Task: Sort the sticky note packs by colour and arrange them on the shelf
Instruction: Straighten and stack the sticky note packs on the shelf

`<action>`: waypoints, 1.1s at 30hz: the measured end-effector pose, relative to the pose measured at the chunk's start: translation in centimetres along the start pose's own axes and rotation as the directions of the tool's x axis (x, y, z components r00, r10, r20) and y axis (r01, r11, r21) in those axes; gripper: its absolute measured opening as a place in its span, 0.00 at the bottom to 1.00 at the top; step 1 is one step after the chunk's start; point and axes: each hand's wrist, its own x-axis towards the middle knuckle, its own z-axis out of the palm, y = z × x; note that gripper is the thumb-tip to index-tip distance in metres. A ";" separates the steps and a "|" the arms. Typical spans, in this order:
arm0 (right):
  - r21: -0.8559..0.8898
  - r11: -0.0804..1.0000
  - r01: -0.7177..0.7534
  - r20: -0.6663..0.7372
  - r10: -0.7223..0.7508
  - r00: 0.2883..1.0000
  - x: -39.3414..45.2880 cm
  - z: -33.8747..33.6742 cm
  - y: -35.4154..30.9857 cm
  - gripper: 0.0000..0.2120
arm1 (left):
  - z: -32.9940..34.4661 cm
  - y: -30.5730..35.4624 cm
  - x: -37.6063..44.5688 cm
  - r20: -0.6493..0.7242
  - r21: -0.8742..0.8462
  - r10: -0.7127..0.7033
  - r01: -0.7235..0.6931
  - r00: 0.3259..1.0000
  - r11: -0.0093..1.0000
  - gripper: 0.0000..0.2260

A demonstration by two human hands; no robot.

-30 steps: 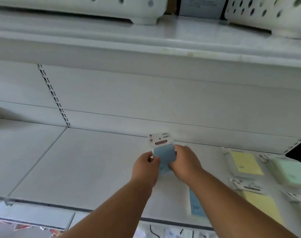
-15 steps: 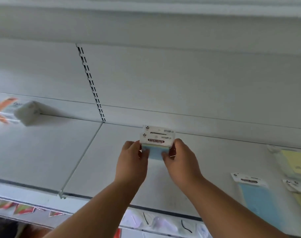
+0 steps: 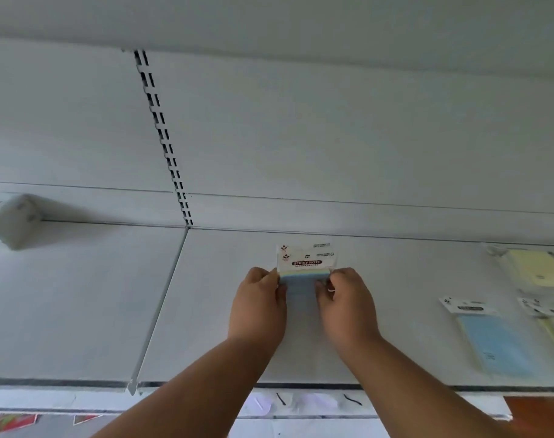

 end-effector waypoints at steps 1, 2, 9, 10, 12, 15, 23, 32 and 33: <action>-0.012 1.000 -0.004 0.010 0.004 1.000 -0.1 0.0 0.0 0.08 | 0.1 0.0 -0.1 0.002 -0.001 -0.011 0.011 1.000 1.000 0.07; -0.021 1.000 -0.003 0.007 0.003 1.000 -0.2 -0.1 0.1 0.09 | 0.1 -0.1 0.0 0.002 -0.007 -0.017 0.017 1.000 1.000 0.07; -0.054 0.997 0.054 0.038 -0.052 0.998 0.4 -0.5 0.5 0.10 | 0.1 0.0 0.8 0.059 0.018 -0.020 0.019 0.998 1.000 0.08; -0.057 0.996 0.062 0.038 -0.059 0.997 0.5 -0.5 0.4 0.10 | 0.0 0.0 1.0 0.049 0.018 -0.033 0.032 0.998 0.999 0.08; -0.077 0.995 0.065 0.061 -0.060 0.996 0.6 -0.4 0.3 0.11 | -0.1 0.0 1.2 0.052 0.030 -0.063 0.062 0.997 0.998 0.09; -0.076 0.995 0.064 0.043 -0.061 0.997 1.1 -0.4 0.5 0.12 | 0.0 0.3 1.6 0.063 -0.005 -0.116 0.117 0.991 0.993 0.10; -0.144 0.989 -0.022 0.199 0.051 0.979 4.0 -0.4 -0.4 0.22 | -0.6 0.5 3.8 0.120 0.106 -0.283 0.271 0.952 0.957 0.07; -0.159 0.984 -0.075 0.253 0.114 0.961 6.1 0.0 0.3 0.22 | -0.5 0.4 5.9 0.222 0.209 -0.292 0.247 0.930 0.946 0.12; -0.148 0.988 -0.052 0.255 0.088 0.963 5.7 -0.1 0.6 0.22 | -0.8 0.1 5.5 0.214 0.193 -0.280 0.240 0.936 0.951 0.12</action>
